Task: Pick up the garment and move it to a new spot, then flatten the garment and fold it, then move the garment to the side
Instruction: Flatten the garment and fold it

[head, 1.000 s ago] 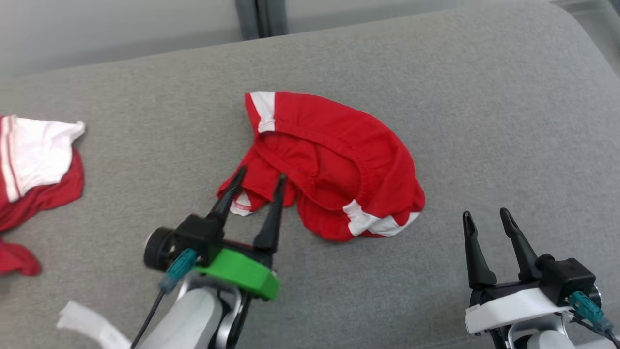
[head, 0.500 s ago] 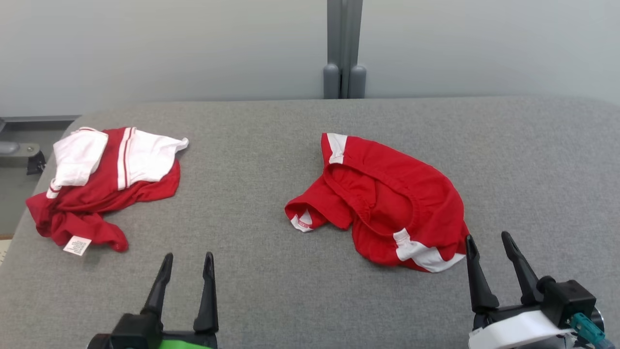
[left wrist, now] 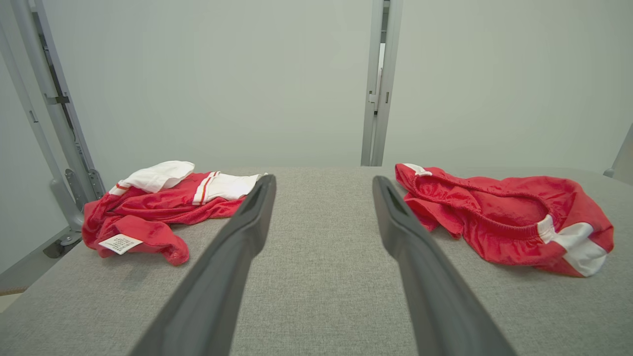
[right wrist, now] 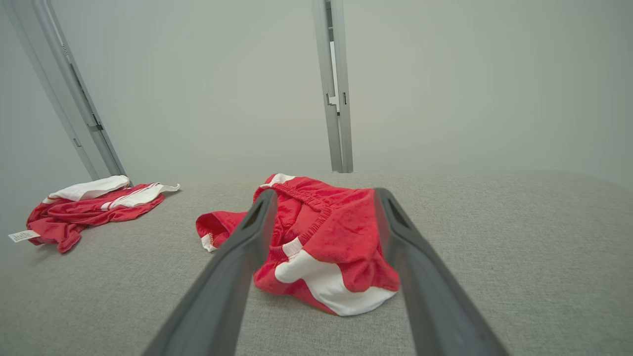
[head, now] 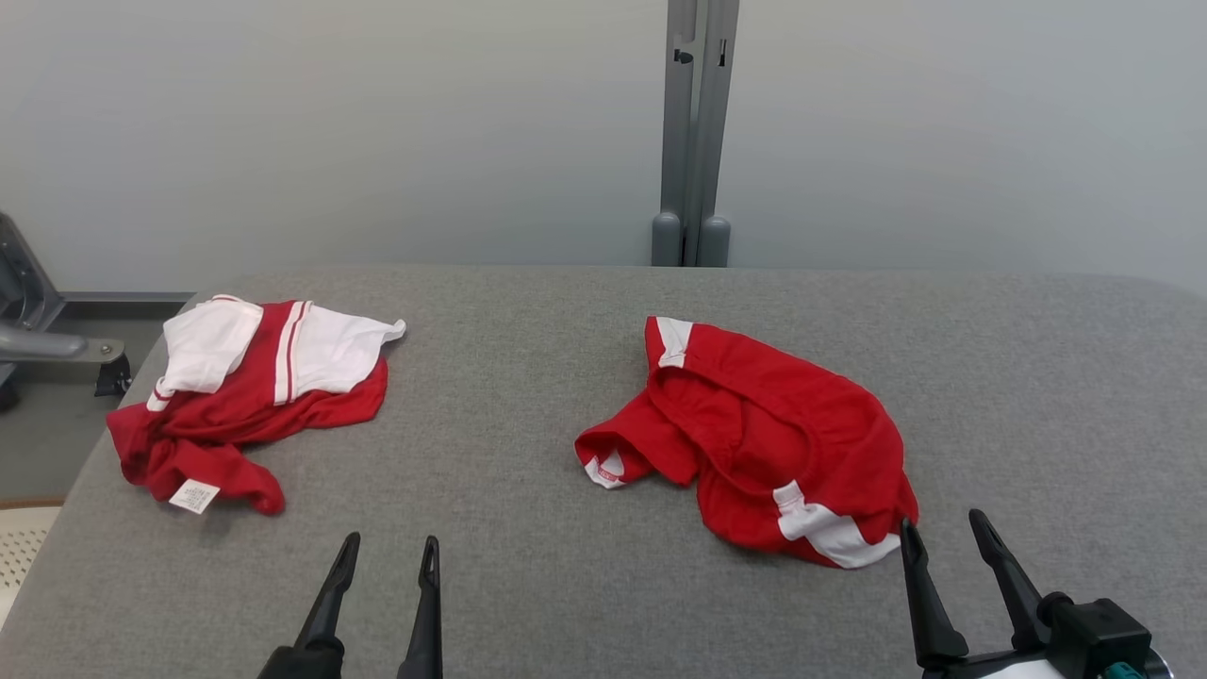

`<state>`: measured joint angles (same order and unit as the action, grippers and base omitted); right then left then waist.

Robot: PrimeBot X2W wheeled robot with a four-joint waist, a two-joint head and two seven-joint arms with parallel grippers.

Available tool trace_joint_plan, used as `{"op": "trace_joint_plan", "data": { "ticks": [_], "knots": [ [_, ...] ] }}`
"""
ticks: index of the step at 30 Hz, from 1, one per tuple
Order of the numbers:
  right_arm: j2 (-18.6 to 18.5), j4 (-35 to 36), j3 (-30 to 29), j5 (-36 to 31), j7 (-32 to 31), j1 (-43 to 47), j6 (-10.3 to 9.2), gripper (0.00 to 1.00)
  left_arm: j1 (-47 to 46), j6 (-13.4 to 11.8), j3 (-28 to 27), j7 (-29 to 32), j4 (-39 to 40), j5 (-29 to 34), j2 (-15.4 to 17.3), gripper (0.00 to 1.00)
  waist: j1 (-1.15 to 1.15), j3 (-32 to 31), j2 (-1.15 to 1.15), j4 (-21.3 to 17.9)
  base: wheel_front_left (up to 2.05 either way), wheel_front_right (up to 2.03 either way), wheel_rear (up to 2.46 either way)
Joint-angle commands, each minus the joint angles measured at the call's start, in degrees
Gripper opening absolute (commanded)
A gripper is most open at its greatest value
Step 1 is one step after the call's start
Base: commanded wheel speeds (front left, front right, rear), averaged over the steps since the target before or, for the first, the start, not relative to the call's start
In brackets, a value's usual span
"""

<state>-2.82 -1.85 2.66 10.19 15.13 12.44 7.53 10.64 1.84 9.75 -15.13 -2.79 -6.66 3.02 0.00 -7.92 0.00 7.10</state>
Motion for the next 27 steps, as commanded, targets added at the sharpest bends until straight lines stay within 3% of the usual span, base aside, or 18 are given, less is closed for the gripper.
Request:
{"op": "trace_joint_plan", "data": {
  "ticks": [1, 27],
  "knots": [
    [-0.13, 0.07, -0.08, -0.37, 0.04, 0.29, -0.07, 1.0, 0.26, 0.12, -0.19, -0.02, 0.14, 0.21, -0.05, 1.0, 0.0, 0.11, 0.0, -0.39, 0.0, 0.0, 0.0],
    [-0.13, -0.23, -1.61, -0.87, 0.03, -0.93, -0.08, 1.0, -2.16, -1.3, 0.75, -0.03, -1.66, -0.65, -0.09, 1.0, 0.0, 1.04, 0.0, -3.21, 0.0, 0.0, 0.0]
  ]
}}
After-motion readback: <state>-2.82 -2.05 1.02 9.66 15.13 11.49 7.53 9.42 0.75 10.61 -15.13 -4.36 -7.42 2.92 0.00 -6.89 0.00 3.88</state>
